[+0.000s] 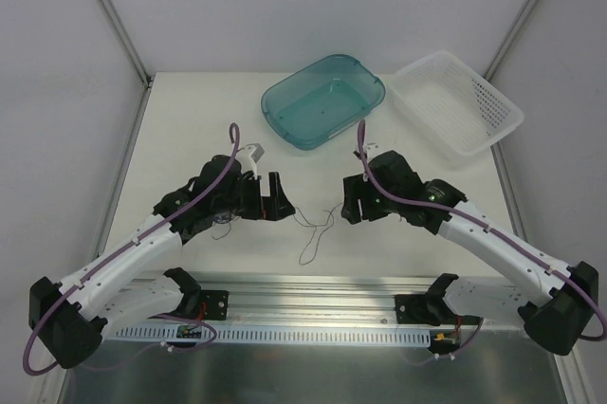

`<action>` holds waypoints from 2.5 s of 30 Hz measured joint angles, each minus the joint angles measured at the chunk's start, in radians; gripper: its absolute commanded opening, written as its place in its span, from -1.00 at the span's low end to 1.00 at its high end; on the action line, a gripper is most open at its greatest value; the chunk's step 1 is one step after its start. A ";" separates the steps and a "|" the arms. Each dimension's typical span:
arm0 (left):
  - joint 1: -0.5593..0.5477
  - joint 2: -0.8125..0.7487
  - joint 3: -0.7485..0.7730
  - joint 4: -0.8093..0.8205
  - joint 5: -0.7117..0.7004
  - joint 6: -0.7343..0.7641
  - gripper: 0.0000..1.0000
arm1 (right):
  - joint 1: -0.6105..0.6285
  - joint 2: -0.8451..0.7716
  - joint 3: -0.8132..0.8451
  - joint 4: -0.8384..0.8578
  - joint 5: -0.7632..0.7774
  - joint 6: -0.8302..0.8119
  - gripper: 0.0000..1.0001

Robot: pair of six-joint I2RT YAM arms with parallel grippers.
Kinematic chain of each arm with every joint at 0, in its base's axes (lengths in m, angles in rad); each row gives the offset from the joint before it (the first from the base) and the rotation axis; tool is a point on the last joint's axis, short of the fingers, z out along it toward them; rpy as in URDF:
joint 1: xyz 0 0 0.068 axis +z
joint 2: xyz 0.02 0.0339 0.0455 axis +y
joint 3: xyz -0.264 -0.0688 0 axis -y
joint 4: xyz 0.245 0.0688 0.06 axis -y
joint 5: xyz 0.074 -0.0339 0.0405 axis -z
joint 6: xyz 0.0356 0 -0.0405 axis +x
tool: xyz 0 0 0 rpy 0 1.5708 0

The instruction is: Untangle the cables

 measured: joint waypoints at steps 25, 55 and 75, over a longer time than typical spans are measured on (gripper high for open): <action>-0.304 1.026 0.692 0.119 -0.046 0.570 0.45 | -0.311 -0.512 -0.229 -0.152 0.277 0.128 0.79; -0.305 0.875 0.487 0.261 -0.079 0.299 -1.00 | -0.376 -0.434 -0.461 0.210 -0.027 0.198 0.02; -0.306 0.730 0.400 0.277 -0.108 -0.018 -1.00 | -0.377 -0.428 -0.595 0.576 -0.172 0.325 -0.17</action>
